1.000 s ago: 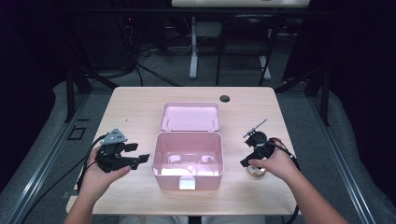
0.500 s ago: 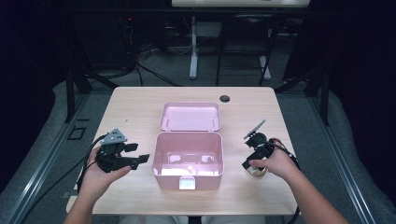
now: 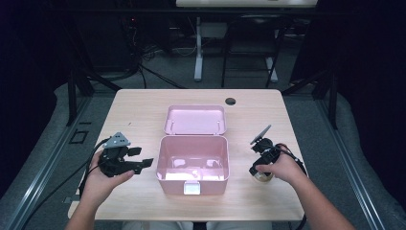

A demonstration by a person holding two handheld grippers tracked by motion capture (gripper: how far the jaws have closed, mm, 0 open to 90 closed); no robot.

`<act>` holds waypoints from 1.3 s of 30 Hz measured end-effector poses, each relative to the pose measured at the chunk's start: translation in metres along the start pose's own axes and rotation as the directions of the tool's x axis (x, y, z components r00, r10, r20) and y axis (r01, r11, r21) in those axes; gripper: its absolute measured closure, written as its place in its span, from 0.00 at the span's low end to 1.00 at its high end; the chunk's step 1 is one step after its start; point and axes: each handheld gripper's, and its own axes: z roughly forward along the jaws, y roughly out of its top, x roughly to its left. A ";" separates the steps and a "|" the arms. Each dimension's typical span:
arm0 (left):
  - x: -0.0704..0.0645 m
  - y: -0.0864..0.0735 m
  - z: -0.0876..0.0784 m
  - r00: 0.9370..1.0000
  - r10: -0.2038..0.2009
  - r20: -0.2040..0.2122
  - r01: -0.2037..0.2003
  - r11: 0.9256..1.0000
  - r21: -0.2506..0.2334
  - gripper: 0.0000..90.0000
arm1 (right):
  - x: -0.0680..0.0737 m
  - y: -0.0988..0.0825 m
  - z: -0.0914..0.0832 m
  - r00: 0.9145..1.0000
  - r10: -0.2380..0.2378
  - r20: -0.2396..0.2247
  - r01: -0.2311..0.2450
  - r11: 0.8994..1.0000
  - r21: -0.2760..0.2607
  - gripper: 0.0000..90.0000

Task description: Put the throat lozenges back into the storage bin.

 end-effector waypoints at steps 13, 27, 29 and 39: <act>0.000 -0.001 0.001 1.000 -0.006 0.003 0.006 1.000 -0.001 0.39 | -0.006 -0.003 0.005 1.000 0.007 0.009 -0.007 1.000 0.013 0.17; 0.002 -0.001 0.000 1.000 -0.008 0.002 0.008 1.000 0.001 0.39 | -0.007 -0.005 0.009 1.000 0.018 0.019 -0.019 1.000 0.022 0.15; 0.002 -0.001 0.001 1.000 -0.006 0.003 0.006 1.000 0.003 0.39 | -0.007 -0.006 0.009 0.999 0.027 0.021 -0.028 0.999 0.031 0.14; 0.002 -0.001 0.001 1.000 -0.007 0.001 0.007 1.000 0.006 0.39 | -0.009 -0.008 0.017 0.999 0.027 0.021 -0.028 0.998 0.053 0.14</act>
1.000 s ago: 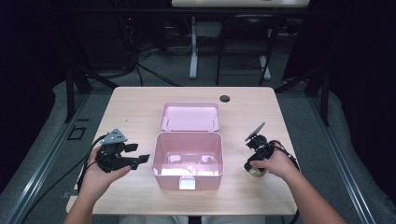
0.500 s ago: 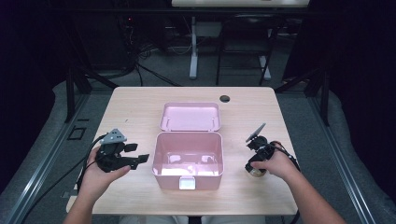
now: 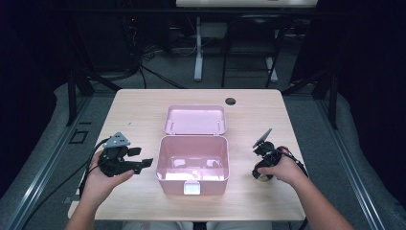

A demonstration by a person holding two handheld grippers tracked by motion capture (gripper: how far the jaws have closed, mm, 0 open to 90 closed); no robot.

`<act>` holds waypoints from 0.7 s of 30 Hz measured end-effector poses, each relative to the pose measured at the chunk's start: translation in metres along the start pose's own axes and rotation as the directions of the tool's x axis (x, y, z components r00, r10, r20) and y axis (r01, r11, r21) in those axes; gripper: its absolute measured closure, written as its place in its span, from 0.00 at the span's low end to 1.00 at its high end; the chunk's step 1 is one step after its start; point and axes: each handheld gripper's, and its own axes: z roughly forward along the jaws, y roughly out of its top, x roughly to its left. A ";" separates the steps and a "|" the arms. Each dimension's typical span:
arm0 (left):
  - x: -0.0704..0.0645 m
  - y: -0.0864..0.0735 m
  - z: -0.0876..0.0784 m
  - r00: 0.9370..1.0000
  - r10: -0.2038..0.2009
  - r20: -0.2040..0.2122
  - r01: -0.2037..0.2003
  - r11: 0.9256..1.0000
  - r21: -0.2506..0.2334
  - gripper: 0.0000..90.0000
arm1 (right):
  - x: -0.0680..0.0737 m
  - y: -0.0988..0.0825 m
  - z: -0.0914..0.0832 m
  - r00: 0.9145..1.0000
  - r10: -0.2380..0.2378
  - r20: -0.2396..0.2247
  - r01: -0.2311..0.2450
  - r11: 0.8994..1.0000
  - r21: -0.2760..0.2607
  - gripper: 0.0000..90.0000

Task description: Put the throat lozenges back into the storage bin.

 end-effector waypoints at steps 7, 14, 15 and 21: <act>0.000 0.000 0.001 1.000 0.001 0.001 -0.001 1.000 0.000 0.39 | -0.001 0.001 0.004 1.000 -0.013 0.007 0.013 1.000 0.017 0.15; 0.000 0.000 0.000 1.000 -0.001 -0.001 0.001 1.000 0.001 0.39 | -0.001 0.001 0.009 1.000 -0.002 0.003 0.002 1.000 0.010 0.16; 0.000 0.000 0.000 1.000 -0.001 -0.001 0.001 1.000 0.001 0.39 | -0.001 0.001 0.010 1.000 -0.005 0.001 0.005 1.000 0.013 0.16; 0.000 0.000 0.000 1.000 0.000 -0.001 0.000 1.000 0.001 0.39 | -0.003 0.000 0.012 1.000 -0.003 -0.004 0.003 0.999 0.036 0.17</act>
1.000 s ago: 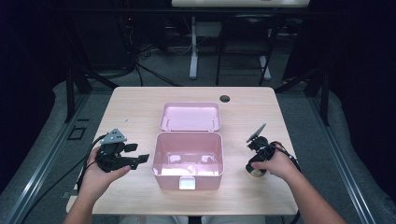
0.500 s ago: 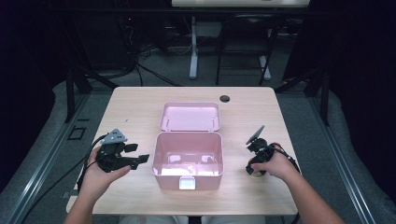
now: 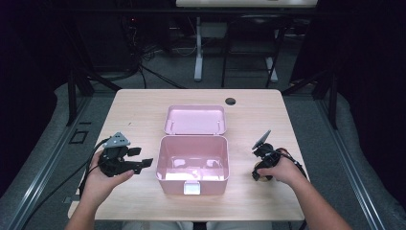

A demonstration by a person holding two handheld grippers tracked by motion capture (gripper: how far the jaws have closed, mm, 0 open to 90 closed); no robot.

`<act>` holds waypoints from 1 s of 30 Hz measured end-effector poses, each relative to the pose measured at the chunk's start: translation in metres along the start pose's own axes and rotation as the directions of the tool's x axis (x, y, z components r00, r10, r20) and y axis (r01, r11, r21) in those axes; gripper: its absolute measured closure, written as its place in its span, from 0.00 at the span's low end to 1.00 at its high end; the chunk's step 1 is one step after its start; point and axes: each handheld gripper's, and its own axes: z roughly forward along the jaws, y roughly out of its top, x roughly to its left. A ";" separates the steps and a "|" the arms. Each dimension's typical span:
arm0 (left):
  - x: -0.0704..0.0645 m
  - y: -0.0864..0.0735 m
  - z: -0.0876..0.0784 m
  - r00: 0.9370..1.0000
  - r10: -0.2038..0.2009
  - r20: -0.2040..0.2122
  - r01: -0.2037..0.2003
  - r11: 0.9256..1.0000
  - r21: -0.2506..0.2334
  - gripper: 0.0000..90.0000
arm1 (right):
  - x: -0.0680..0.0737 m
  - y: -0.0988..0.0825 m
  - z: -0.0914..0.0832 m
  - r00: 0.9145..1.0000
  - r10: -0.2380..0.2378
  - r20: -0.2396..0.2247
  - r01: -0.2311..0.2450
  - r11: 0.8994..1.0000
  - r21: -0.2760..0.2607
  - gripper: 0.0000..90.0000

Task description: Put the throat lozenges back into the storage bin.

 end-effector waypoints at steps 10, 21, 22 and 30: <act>0.000 0.000 0.000 1.000 0.001 0.001 -0.001 1.000 0.005 0.39 | -0.001 0.000 0.003 1.000 0.005 -0.002 -0.005 1.000 -0.007 0.18; 0.000 0.000 0.000 1.000 -0.002 0.001 0.002 1.000 0.004 0.39 | 0.002 0.001 0.003 1.000 -0.014 0.022 0.014 1.000 0.021 0.19; 0.000 0.000 0.000 1.000 -0.002 -0.002 0.002 1.000 0.001 0.39 | 0.002 0.001 0.003 1.000 -0.016 0.024 0.016 1.000 0.020 0.19; 0.001 -0.001 0.001 1.000 -0.004 0.001 0.004 1.000 0.002 0.39 | 0.003 0.002 0.003 0.999 -0.018 0.034 0.018 0.999 0.026 0.20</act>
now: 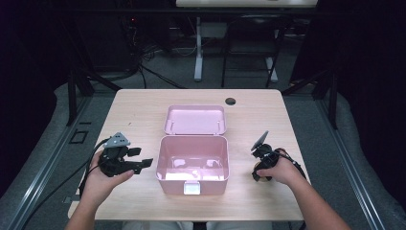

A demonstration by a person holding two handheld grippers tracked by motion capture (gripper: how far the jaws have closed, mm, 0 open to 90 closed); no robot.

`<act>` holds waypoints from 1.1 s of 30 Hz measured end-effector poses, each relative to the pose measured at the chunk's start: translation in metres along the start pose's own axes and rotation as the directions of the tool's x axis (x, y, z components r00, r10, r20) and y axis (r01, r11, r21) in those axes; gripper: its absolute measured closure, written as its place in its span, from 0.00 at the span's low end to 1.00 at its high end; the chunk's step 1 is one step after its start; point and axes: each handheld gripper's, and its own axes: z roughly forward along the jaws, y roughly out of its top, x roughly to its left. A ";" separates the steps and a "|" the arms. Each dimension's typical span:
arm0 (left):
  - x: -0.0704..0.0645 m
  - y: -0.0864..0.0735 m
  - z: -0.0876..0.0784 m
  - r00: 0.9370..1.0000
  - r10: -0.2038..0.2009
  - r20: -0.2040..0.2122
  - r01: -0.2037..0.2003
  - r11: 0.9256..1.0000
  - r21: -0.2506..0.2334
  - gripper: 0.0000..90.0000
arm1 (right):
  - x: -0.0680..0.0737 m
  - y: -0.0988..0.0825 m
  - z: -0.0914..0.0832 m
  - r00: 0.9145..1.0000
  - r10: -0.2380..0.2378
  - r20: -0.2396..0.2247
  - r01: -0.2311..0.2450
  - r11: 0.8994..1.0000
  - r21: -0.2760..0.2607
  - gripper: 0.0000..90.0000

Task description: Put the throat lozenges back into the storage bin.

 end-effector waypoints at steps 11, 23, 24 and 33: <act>0.000 0.000 0.000 1.000 -0.002 0.002 0.002 1.000 0.000 0.39 | 0.000 0.000 -0.001 1.000 0.001 0.001 -0.001 1.000 0.001 0.22; 0.000 0.000 0.001 1.000 -0.001 0.001 0.001 1.000 0.003 0.39 | 0.000 -0.001 -0.003 1.000 -0.001 -0.009 0.001 1.000 0.001 0.22; 0.000 0.000 0.001 1.000 -0.001 0.001 0.001 1.000 0.003 0.39 | 0.000 -0.001 -0.003 1.000 -0.004 -0.007 0.004 1.000 -0.004 0.22; 0.001 0.000 0.001 1.000 0.000 0.003 0.000 1.000 0.005 0.39 | 0.001 0.000 -0.007 1.000 -0.006 -0.012 0.005 1.000 -0.016 0.22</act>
